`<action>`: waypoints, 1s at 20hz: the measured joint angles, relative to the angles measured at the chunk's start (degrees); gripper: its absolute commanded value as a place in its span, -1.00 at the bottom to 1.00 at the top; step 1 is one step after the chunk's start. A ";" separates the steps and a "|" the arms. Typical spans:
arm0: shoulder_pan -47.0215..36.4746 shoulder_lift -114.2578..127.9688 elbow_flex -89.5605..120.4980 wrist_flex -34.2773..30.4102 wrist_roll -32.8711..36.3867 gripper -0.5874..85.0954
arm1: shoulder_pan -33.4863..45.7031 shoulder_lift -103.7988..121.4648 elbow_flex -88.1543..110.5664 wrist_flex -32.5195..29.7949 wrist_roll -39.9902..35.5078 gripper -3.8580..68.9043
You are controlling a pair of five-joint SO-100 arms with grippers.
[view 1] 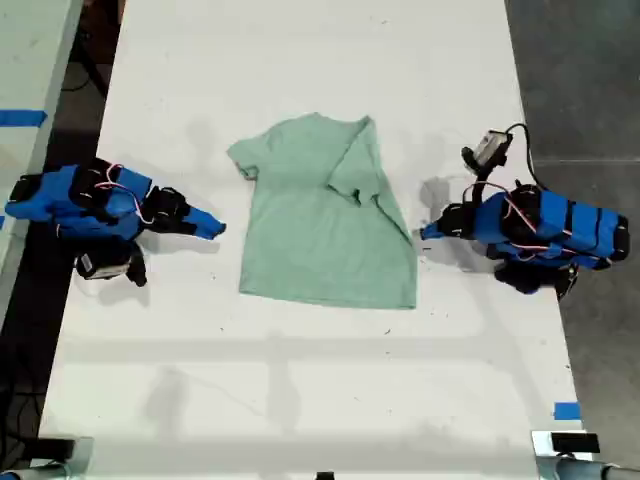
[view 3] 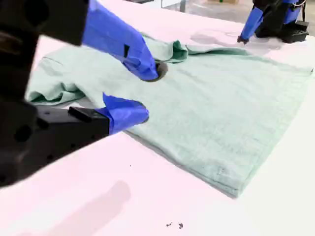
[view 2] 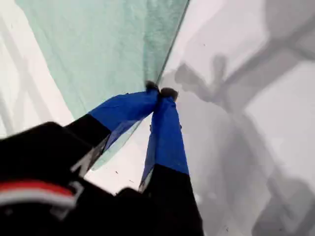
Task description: Fold t shirt
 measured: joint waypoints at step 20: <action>-40.78 -61.35 -48.34 0.09 40.61 -0.49 | -1.67 0.00 0.00 0.53 1.41 -0.86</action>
